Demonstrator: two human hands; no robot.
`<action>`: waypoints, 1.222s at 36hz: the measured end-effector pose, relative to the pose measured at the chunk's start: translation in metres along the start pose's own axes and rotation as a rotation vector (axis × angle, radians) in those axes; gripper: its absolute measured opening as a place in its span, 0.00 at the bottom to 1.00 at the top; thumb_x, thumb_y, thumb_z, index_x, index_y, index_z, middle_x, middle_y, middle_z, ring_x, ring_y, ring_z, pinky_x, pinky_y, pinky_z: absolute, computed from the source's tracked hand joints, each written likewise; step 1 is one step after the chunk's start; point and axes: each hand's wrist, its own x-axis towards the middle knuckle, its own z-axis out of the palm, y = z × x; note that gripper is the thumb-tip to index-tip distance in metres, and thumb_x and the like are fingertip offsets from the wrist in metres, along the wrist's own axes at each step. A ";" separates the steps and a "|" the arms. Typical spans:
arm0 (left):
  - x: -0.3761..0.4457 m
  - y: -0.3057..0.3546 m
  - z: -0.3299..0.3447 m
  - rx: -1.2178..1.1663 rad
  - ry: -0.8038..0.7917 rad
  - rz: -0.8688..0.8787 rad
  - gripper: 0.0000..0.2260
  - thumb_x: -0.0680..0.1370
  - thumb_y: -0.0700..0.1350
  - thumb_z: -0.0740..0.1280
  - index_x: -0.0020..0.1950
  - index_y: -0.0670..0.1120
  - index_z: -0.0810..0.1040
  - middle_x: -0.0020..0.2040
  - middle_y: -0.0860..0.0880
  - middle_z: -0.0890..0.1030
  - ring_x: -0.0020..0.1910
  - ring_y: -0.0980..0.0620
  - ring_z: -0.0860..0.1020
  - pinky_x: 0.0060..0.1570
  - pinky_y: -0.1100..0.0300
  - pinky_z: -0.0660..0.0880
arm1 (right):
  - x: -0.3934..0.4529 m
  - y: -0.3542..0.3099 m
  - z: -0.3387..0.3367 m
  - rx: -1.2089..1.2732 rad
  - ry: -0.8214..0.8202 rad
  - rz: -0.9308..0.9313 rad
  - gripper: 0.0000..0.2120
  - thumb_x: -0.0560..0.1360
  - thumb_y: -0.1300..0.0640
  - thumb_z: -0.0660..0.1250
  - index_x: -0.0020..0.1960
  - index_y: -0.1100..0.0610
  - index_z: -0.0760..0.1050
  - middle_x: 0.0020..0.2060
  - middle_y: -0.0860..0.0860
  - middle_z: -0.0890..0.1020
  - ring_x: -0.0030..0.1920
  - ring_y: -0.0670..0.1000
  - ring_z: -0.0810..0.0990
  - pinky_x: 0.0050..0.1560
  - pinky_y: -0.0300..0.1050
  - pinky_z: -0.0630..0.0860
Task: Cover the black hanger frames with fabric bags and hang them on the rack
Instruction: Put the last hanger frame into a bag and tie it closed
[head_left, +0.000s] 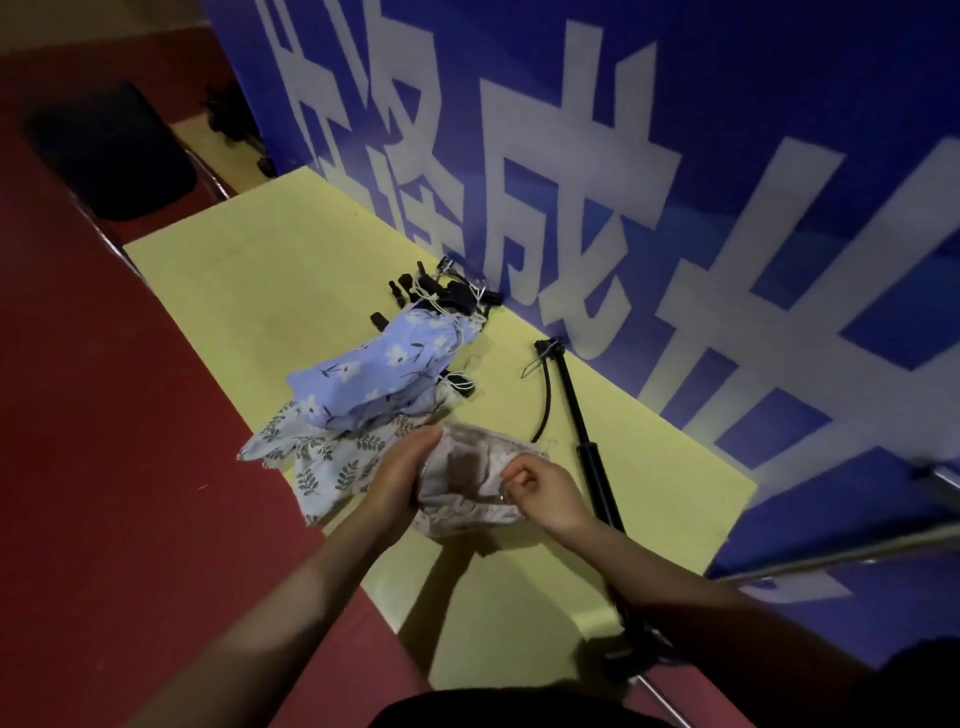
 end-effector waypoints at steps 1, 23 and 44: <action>-0.001 -0.006 0.001 0.012 -0.013 -0.016 0.20 0.77 0.51 0.64 0.61 0.38 0.79 0.58 0.37 0.81 0.58 0.38 0.79 0.62 0.42 0.74 | -0.003 0.006 -0.003 0.010 0.010 -0.003 0.16 0.73 0.65 0.64 0.38 0.43 0.75 0.36 0.45 0.82 0.40 0.50 0.82 0.45 0.46 0.78; 0.015 -0.056 0.031 0.209 0.198 -0.359 0.08 0.79 0.42 0.62 0.48 0.41 0.80 0.46 0.41 0.82 0.45 0.42 0.79 0.41 0.54 0.75 | -0.047 0.122 -0.038 -0.242 0.053 0.649 0.23 0.74 0.49 0.66 0.63 0.61 0.69 0.51 0.55 0.79 0.52 0.57 0.80 0.46 0.44 0.74; 0.040 -0.036 0.059 0.825 0.045 -0.211 0.15 0.84 0.45 0.55 0.53 0.36 0.77 0.50 0.34 0.80 0.51 0.38 0.79 0.49 0.49 0.74 | -0.039 0.047 -0.089 0.386 0.328 0.172 0.18 0.75 0.41 0.67 0.45 0.57 0.75 0.27 0.52 0.75 0.25 0.51 0.73 0.29 0.45 0.72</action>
